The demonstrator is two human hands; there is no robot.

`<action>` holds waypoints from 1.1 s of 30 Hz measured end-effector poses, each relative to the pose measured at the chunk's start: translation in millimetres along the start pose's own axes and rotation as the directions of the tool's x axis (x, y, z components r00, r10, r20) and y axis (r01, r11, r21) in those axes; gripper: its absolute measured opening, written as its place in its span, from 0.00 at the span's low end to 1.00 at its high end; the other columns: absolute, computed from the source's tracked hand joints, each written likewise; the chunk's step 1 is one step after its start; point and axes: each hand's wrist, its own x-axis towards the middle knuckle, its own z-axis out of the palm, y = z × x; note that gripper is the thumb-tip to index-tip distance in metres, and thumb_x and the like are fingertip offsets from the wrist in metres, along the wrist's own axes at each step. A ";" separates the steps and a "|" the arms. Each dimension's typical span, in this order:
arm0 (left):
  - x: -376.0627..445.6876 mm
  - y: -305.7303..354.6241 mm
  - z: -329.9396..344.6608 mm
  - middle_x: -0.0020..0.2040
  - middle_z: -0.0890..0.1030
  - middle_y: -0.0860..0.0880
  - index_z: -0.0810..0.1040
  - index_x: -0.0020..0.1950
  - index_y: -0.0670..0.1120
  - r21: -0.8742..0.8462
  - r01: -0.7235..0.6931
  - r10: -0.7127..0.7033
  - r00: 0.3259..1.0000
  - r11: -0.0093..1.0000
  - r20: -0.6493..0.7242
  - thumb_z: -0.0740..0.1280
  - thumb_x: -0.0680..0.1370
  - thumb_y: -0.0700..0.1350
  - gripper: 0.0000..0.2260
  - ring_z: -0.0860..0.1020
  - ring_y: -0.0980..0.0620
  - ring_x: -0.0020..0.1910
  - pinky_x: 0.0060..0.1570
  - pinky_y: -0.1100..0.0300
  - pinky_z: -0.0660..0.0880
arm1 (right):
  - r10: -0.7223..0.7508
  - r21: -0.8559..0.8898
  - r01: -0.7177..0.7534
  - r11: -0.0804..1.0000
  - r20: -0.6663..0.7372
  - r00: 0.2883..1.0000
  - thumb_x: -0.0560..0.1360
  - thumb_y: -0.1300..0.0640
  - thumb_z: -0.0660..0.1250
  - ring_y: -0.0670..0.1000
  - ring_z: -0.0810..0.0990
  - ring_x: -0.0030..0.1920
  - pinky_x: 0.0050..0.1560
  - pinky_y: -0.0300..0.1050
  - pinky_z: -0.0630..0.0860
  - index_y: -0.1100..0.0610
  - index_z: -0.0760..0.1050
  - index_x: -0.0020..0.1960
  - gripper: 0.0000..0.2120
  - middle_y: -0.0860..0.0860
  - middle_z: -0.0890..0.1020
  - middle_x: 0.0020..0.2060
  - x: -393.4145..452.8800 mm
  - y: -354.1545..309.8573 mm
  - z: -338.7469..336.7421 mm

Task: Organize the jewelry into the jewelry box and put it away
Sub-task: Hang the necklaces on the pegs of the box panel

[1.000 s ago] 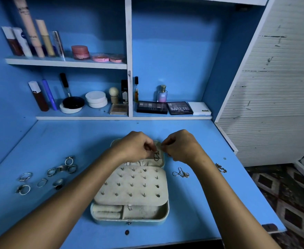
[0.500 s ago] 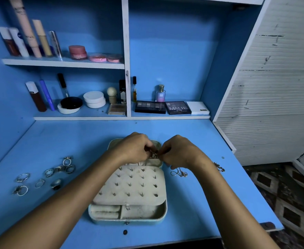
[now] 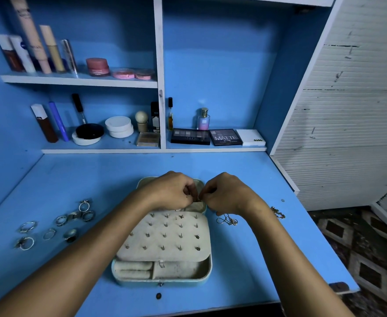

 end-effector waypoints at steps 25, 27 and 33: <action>-1.5 7.5 -5.0 0.47 0.83 0.51 0.84 0.47 0.50 0.002 0.094 -0.093 0.993 0.996 0.074 0.63 0.76 0.40 0.11 0.79 0.52 0.47 0.46 0.54 0.77 | 0.012 0.129 -0.015 0.992 0.031 0.999 0.74 0.65 0.59 0.51 0.73 0.26 0.20 0.31 0.64 0.51 0.76 0.41 0.12 0.50 0.75 0.33 -3.2 0.4 14.8; -0.8 8.5 -6.3 0.48 0.82 0.51 0.84 0.48 0.50 0.004 0.108 -0.108 0.990 0.994 0.092 0.63 0.76 0.41 0.10 0.79 0.51 0.49 0.49 0.54 0.77 | 0.018 0.147 -0.022 0.989 0.028 0.999 0.74 0.66 0.59 0.52 0.75 0.27 0.22 0.33 0.67 0.52 0.76 0.40 0.12 0.51 0.76 0.35 -2.5 0.9 15.9; 1.3 11.7 -5.6 0.47 0.79 0.56 0.76 0.49 0.56 -0.079 0.133 -0.125 0.988 0.988 0.096 0.64 0.76 0.43 0.07 0.76 0.57 0.46 0.43 0.59 0.72 | 0.031 0.117 -0.035 0.992 0.033 0.999 0.75 0.63 0.61 0.52 0.74 0.27 0.21 0.32 0.66 0.52 0.77 0.41 0.10 0.51 0.76 0.33 -1.0 -0.2 15.7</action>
